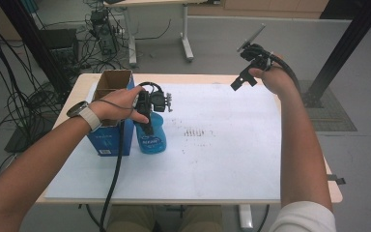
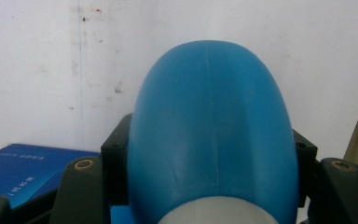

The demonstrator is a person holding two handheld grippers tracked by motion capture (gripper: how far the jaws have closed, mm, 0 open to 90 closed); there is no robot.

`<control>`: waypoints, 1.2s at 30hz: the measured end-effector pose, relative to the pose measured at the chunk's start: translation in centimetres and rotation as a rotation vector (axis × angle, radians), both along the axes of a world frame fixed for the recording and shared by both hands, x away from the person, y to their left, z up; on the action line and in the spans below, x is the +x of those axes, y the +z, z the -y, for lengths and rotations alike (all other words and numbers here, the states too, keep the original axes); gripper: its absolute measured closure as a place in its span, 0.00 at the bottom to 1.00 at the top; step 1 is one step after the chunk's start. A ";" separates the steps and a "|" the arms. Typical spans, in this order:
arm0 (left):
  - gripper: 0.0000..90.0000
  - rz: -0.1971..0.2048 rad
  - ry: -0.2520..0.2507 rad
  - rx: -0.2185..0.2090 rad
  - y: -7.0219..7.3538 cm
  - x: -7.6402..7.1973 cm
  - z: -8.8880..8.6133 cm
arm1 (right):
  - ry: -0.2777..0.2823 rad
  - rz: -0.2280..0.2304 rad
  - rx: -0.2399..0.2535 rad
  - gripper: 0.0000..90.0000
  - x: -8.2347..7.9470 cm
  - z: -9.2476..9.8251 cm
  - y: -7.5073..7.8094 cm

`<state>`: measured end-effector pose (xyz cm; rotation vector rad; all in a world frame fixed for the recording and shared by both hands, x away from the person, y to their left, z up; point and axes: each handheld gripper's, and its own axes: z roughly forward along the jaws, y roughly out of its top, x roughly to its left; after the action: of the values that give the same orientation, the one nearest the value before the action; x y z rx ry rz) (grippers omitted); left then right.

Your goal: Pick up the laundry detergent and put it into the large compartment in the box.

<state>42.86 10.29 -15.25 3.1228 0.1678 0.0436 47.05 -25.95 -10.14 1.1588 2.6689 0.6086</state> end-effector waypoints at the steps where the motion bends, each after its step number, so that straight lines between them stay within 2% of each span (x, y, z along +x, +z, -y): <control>1: 0.43 0.001 0.000 -0.001 0.0 0.0 0.0 | -0.001 -0.001 0.001 0.08 0.0 0.0 0.0; 21: 0.43 0.012 0.000 -0.016 0.1 -0.3 -0.4 | 0.000 0.001 0.000 0.08 -0.3 0.2 0.2; 27: 0.43 0.006 0.015 -0.024 0.1 -0.3 -0.5 | 0.000 0.002 0.001 0.08 -0.3 0.2 0.2; 36: 0.43 0.011 0.052 -0.072 1.7 -0.8 -1.3 | -0.001 0.004 0.003 0.08 -0.5 0.4 0.3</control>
<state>42.04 11.62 -13.54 3.0460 0.2442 0.0537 46.52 -26.32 -9.81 1.1577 2.6652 0.6143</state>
